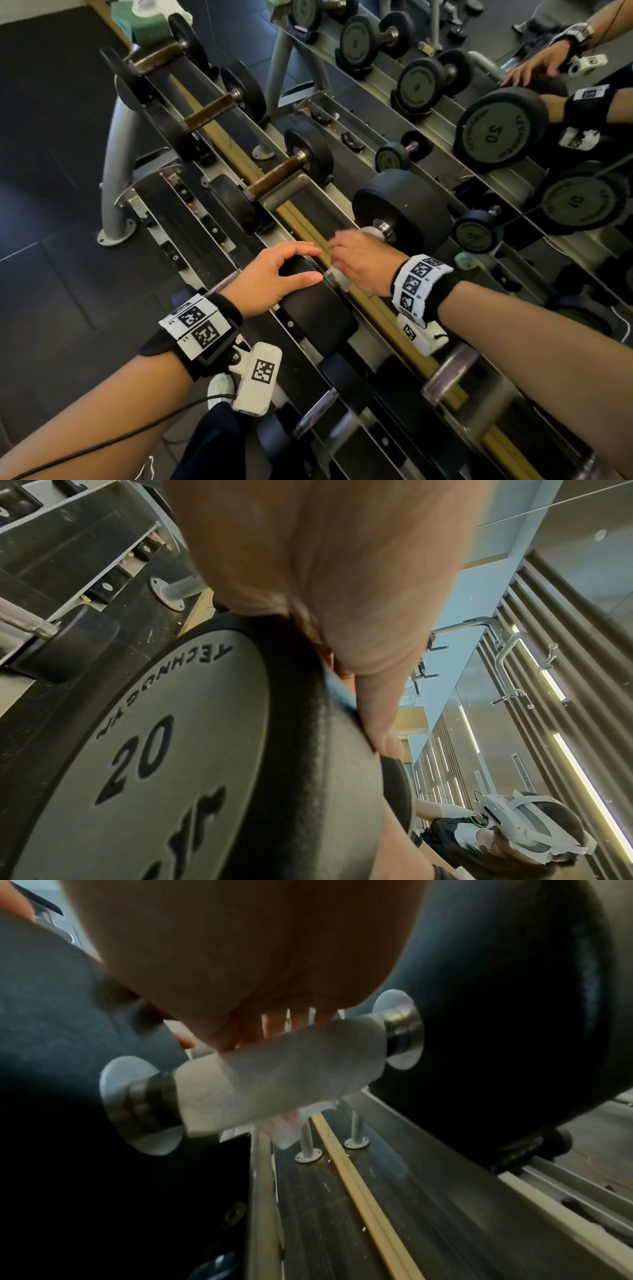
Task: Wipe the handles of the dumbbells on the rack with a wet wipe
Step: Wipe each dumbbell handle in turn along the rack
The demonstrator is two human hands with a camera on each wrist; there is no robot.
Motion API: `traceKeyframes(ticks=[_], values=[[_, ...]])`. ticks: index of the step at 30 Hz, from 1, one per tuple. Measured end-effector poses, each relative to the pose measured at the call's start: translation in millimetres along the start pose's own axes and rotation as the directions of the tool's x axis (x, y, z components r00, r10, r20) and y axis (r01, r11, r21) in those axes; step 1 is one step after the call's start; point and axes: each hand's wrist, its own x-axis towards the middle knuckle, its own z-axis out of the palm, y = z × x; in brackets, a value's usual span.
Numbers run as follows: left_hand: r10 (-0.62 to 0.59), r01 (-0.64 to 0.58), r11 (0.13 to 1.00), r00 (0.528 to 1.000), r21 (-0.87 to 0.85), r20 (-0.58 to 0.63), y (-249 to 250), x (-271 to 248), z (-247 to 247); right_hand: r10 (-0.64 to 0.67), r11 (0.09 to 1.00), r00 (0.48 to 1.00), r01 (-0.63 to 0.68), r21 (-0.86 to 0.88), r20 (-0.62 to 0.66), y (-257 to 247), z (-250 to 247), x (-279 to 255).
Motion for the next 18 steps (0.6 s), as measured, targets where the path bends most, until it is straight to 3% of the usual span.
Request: traceKeyframes(ticks=[3,8,11,14,16,18], values=[[-0.004,0.004,1.0,1.0,-0.01,-0.012,0.6,-0.6,1.2,0.007,0.999,1.0,-0.008,0.037,0.02,-2.4,2.6,-0.7],[-0.012,0.011,1.0,1.0,-0.015,-0.017,2.1,-1.0,1.0,0.04,0.991,0.998,-0.034,-0.128,0.049,21.2,4.4,-9.5],[-0.009,0.009,1.0,1.0,-0.017,-0.021,1.9,-1.7,1.0,0.114,0.993,0.994,-0.114,0.012,0.004,7.0,16.3,-11.2],[-0.016,0.016,1.0,1.0,-0.001,-0.019,2.9,-1.7,0.5,0.019,0.995,0.998,-0.014,0.103,-0.053,-10.4,29.7,-12.6],[-0.019,0.019,1.0,1.0,-0.002,-0.013,4.7,-2.4,0.2,0.004,0.992,1.0,-0.003,0.124,-0.011,-3.7,19.1,-12.3],[-0.021,0.021,1.0,1.0,-0.012,-0.007,6.3,-3.4,-0.4,0.048,0.998,0.995,-0.051,0.037,0.084,10.2,6.6,-9.6]])
